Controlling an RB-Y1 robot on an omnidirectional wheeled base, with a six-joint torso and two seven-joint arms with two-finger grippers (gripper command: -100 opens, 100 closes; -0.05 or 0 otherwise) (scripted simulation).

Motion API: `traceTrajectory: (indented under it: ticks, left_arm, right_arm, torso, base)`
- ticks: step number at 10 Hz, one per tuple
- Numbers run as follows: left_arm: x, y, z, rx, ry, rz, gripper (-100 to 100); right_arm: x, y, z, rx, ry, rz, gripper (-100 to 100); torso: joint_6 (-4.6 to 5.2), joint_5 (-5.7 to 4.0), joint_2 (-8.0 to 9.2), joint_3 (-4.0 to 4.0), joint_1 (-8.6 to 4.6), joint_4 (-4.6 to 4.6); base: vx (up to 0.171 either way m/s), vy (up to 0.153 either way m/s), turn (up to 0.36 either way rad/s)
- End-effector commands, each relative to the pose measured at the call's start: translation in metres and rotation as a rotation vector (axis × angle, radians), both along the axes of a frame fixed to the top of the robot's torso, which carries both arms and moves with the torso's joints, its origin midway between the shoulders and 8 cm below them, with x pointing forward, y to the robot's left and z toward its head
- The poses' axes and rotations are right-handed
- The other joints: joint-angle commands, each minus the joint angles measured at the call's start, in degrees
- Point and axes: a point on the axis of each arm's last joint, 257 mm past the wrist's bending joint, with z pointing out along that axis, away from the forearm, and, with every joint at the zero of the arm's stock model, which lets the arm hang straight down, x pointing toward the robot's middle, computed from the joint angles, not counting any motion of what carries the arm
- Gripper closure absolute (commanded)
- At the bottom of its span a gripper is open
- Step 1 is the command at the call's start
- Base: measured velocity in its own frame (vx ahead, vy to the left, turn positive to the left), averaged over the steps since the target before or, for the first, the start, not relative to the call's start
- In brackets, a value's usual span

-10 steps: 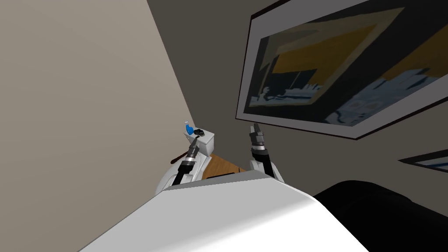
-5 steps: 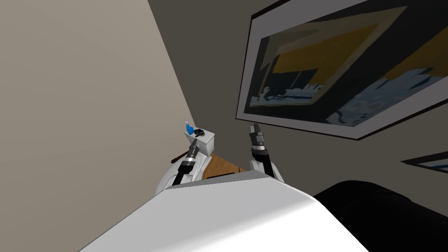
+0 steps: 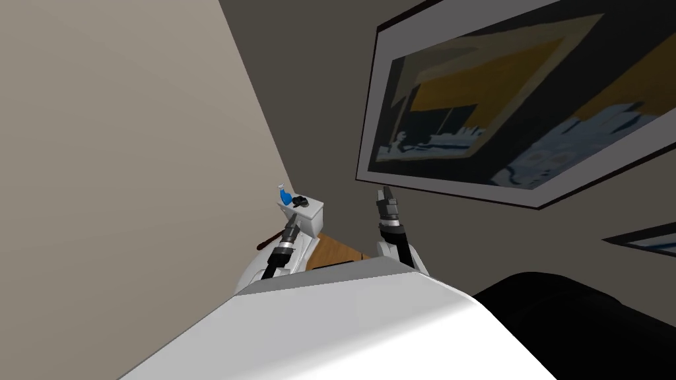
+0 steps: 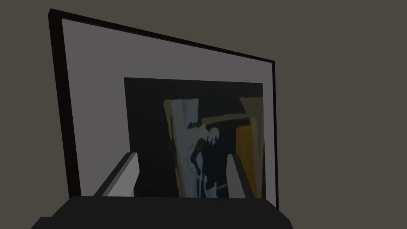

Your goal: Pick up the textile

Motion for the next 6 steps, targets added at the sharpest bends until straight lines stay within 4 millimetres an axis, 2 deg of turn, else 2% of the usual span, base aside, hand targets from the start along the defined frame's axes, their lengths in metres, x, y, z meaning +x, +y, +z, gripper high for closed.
traceTrajectory:
  ticks: [1, 3, 6]
  left_arm:
    - [-0.012, 0.015, -0.029, -0.024, 0.069, 0.022, -100]
    - [-0.025, 0.030, -0.063, -0.049, 0.150, 0.051, -100]
    - [-0.039, 0.044, -0.097, -0.065, 0.228, 0.079, -100]
  right_arm:
    - [0.000, 0.000, 0.000, 0.000, 0.000, 0.000, 0]
    - [0.000, 0.000, 0.000, 0.000, 0.000, 0.000, 0]
    - [0.000, 0.000, 0.000, 0.000, 0.000, 0.000, 0]
  torso:
    - [0.00, 0.00, 0.00, 0.00, 0.00, 0.00]
    - [0.00, 0.02, -0.12, -0.07, 0.03, -0.03]
    - [0.00, 0.01, -0.04, -0.04, 0.00, -0.02]
  base:
    - [0.111, 0.097, -0.053]
    - [0.133, 0.100, -0.048]
    - [0.093, 0.084, -0.041]
